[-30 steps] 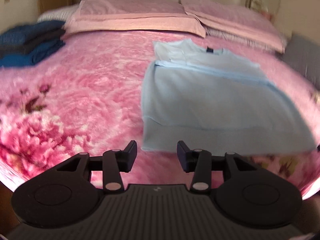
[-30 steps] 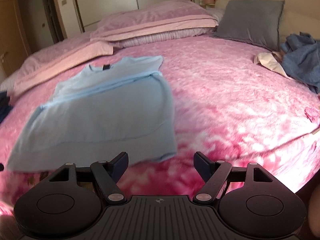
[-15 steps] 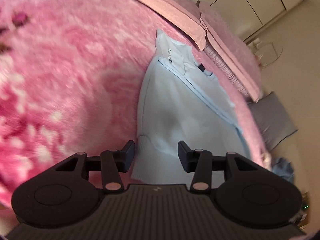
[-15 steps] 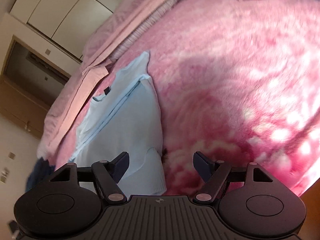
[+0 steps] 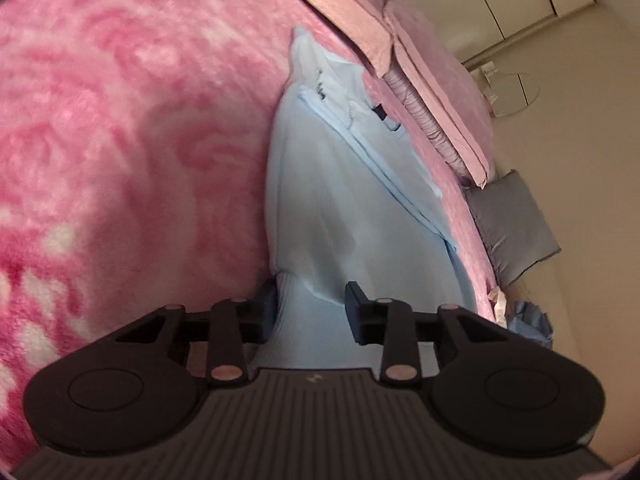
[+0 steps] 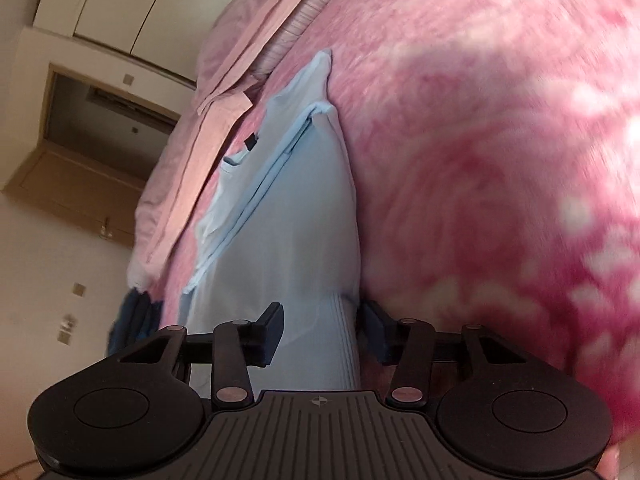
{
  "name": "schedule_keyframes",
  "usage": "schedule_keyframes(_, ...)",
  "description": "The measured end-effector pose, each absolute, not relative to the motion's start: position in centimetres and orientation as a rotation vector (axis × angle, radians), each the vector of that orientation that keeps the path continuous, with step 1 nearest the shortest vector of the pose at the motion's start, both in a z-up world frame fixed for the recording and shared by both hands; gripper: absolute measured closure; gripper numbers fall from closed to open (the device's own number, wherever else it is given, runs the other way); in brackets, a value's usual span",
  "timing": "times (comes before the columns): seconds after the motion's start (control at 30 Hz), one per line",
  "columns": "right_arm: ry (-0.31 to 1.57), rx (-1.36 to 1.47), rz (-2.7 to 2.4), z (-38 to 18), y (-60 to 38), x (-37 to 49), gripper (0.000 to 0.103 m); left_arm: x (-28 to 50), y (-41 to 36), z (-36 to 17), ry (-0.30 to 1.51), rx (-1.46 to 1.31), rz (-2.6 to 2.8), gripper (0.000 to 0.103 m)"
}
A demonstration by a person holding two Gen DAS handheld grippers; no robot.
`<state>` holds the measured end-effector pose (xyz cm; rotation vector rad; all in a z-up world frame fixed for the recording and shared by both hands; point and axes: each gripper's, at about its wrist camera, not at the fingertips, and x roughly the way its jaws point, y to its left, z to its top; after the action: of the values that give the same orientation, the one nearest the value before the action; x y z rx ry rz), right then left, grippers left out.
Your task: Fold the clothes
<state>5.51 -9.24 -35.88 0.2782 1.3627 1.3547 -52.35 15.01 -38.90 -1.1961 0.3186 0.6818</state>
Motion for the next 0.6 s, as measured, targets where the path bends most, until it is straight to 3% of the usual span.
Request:
schedule_keyframes(0.13, 1.392, 0.309, 1.333, -36.5, -9.4, 5.7, 0.069, -51.9, 15.6, -39.3, 0.3, -1.226, 0.682, 0.075)
schedule_keyframes(0.17, 1.396, 0.311, 1.326, -36.5, -9.4, 5.7, 0.079, -51.5, 15.6, -39.1, 0.318, -1.207, 0.688, 0.08)
schedule_keyframes(0.2, 1.39, 0.293, 1.314, -36.3, -9.2, 5.6, 0.089, -51.2, 15.7, -39.0, 0.336, -1.191, 0.696, 0.1)
schedule_keyframes(0.27, 1.379, 0.259, 1.289, -35.9, -8.9, 5.5, 0.095, -51.4, 15.5, -38.5, 0.351, -1.172, 0.708, 0.1)
schedule_keyframes(0.47, 1.258, 0.212, 1.35, -31.5, -11.5, 3.7, 0.098, -54.8, 12.3, -35.5, 0.27, -1.103, 0.706, 0.1)
schedule_keyframes(0.6, 1.303, 0.114, 1.294, -32.6, -11.7, 2.7, 0.097, -54.7, 11.2, -37.3, 0.357, -1.115, 0.731, 0.098)
